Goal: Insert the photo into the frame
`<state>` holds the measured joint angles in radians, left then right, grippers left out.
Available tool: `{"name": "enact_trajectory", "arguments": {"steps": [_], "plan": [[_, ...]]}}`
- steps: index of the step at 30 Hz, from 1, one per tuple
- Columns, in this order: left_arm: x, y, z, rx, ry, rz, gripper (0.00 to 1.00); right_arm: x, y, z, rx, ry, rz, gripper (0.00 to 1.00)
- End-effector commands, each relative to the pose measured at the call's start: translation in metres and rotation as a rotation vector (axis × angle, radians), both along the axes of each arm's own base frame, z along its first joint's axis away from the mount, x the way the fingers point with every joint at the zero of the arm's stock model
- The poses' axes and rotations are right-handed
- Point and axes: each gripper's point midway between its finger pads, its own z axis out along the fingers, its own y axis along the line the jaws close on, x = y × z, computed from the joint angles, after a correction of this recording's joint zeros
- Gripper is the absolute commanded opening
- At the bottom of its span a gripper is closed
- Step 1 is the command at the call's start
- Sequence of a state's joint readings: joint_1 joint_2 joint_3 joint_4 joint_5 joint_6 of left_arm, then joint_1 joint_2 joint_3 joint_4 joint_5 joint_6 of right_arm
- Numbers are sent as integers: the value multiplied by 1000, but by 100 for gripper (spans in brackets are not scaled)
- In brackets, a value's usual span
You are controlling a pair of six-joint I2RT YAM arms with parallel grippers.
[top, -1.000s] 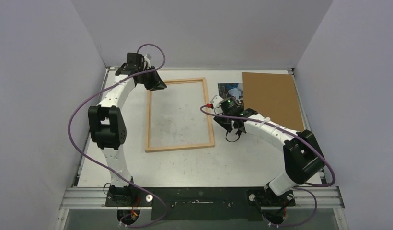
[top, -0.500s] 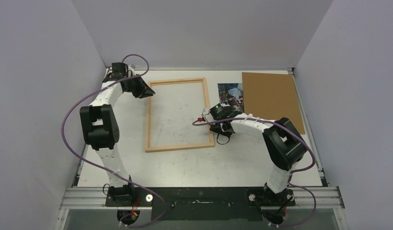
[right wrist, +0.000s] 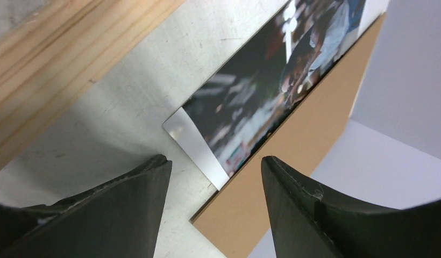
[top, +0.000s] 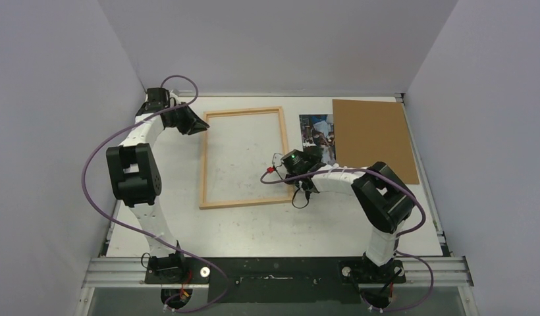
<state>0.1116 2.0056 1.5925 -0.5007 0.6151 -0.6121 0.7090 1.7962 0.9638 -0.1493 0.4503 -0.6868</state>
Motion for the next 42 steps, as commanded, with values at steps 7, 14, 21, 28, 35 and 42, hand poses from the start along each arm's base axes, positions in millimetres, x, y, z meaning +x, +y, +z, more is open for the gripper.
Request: {"name": "enact_trajectory", "arguments": {"steps": [7,14,21,28,35,42], "plan": [[5,4,26,-37,-101,0,17,7,0,-17,-53,-103,10,63],[3,3,25,-53,-106,7,17,5,0,-20,-50,-131,10,62],[-1,-2,22,-71,-101,1,20,14,2,2,-24,-219,-28,61],[1,-11,26,-81,-111,-6,23,20,6,18,36,-261,-44,59],[1,-23,24,-89,-108,-25,23,28,1,33,73,-321,-92,53],[1,-38,22,-97,-102,-51,25,32,-5,48,108,-371,-135,48]]}}
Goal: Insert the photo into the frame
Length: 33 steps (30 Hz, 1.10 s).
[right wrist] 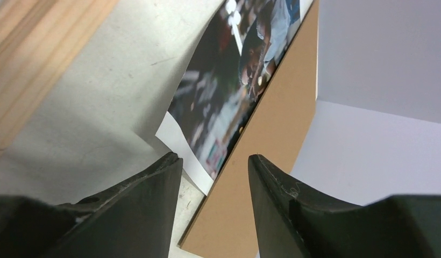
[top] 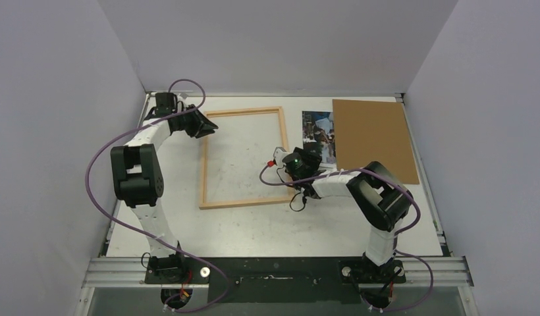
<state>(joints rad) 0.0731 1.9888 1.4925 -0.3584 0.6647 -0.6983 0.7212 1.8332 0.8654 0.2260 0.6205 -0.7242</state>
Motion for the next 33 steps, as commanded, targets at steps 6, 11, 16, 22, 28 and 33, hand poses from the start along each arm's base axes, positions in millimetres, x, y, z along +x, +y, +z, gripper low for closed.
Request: {"name": "enact_trajectory", "arguments": {"steps": [6,11,16,22,28,33], "plan": [[5,-32,25,-24,-82,-71,29,7,-9,33,82,-109,-63,37],[4,-52,23,-28,-78,-105,30,6,-12,26,66,-98,-62,35],[6,-55,23,-36,-75,-105,31,8,-17,21,28,-107,-72,39],[6,-59,23,-39,-72,-112,33,1,-2,8,67,12,8,54],[6,-72,23,-46,-75,-137,35,2,-3,9,220,51,-73,57],[12,-102,27,-64,-86,-176,36,22,-32,27,573,31,-343,57]]}}
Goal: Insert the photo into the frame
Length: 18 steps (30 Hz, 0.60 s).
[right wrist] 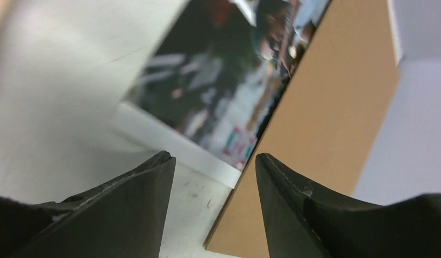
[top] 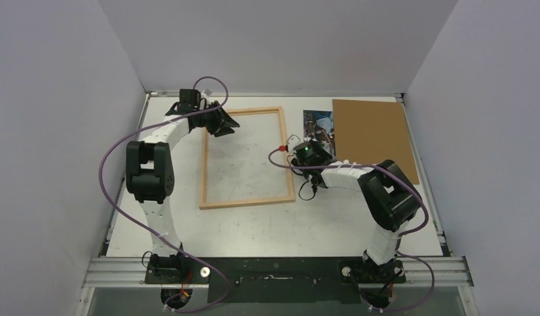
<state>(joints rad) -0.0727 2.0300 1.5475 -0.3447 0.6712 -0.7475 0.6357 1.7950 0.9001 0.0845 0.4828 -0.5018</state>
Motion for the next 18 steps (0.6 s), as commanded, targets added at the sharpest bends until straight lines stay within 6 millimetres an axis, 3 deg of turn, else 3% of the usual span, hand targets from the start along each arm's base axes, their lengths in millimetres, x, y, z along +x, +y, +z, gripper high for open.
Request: {"name": "enact_trajectory", "arguments": {"steps": [1,6,14,18], "plan": [[16,-37,23,-44,-88,-62,37,26,-25,40,413,-42,-307,57],[15,-78,26,-78,-103,-115,44,47,-42,51,677,9,-544,62],[5,-147,22,-150,-88,-182,47,47,-15,21,918,282,-756,63],[-3,-175,14,-180,-70,-205,48,42,-21,6,961,334,-893,59]]}}
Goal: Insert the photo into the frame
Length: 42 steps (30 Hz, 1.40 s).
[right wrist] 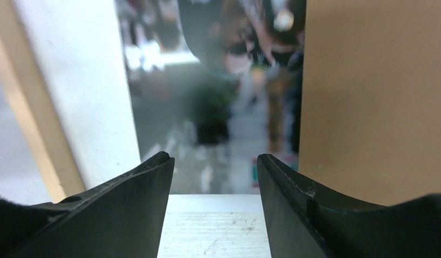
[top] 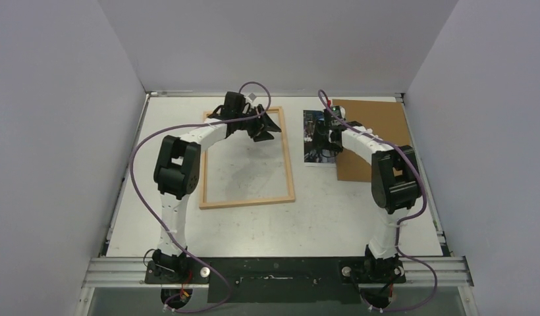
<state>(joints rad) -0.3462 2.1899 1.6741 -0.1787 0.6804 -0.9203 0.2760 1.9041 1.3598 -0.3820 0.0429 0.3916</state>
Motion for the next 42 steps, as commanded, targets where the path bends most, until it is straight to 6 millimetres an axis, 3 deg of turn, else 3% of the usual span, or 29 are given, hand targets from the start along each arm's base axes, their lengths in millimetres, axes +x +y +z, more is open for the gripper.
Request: {"name": "enact_trajectory", "arguments": {"steps": [1,9,14,23,30,37,42], "plan": [[8,-36,19,-81,-57,-24,48,-23,3,-20,134,170,-142,58],[-6,-72,-11,31,-69,-46,54,-46,-10,-43,97,289,-155,61],[-5,-73,-27,81,-51,-15,55,-67,0,-63,149,371,-151,60],[-18,-86,-55,195,-13,-2,55,-85,18,-70,262,395,-183,57],[-32,-95,-77,294,33,10,56,-78,-2,-61,207,347,-250,56],[-42,-111,-106,278,117,23,55,-53,-10,-51,220,349,-296,53],[-53,-114,-126,273,169,14,55,-51,-21,-53,190,381,-329,53]]}}
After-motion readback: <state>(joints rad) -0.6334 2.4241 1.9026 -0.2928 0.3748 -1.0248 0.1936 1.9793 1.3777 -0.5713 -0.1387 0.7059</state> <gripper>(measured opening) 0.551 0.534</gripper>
